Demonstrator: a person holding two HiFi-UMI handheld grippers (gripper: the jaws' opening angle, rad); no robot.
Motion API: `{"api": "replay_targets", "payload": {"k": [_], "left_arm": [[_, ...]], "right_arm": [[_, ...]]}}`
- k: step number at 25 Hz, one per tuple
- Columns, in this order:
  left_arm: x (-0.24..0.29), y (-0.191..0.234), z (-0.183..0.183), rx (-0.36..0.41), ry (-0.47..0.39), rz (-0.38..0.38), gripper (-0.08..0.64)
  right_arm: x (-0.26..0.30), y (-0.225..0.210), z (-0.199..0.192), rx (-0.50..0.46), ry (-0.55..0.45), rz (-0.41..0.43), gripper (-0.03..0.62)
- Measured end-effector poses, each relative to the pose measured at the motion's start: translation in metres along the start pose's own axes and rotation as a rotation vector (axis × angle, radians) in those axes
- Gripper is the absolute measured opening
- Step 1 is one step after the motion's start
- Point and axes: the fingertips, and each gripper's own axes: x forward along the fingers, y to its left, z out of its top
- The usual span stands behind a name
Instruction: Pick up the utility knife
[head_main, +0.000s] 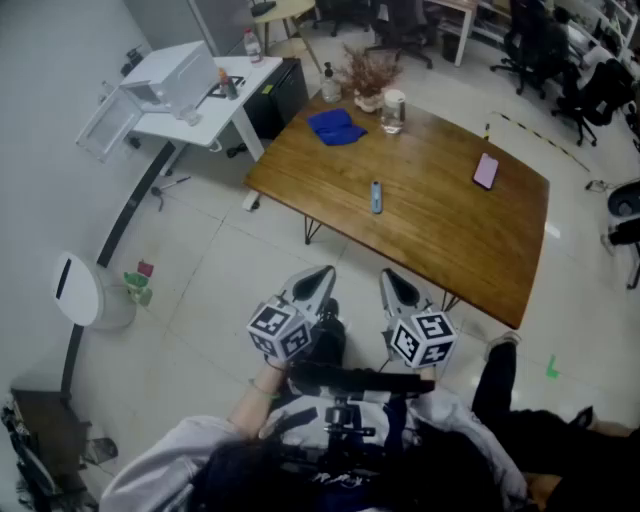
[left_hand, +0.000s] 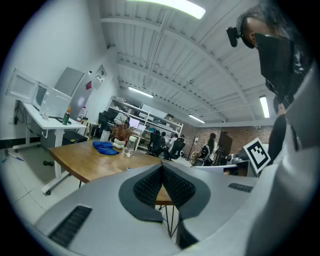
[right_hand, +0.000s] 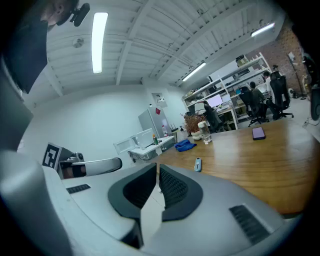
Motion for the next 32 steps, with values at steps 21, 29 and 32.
{"api": "replay_targets", "payload": {"k": [21,29,32], "left_arm": [[0.164,0.182,0.044,-0.116,0.112,-0.163,0.006],[0.181,0.196,0.041,-0.196,0.115,-0.149,0.006],[0.185,0.204,0.046,-0.200,0.098,-0.110,0.006]], "right_arm": [[0.188,-0.105,0.023,0.091,0.147,-0.261,0.177],[0.235,-0.154,-0.013,0.018,0.345,-0.321,0.209],[0.257,-0.175,-0.028,-0.053,0.436,-0.347,0.221]]}}
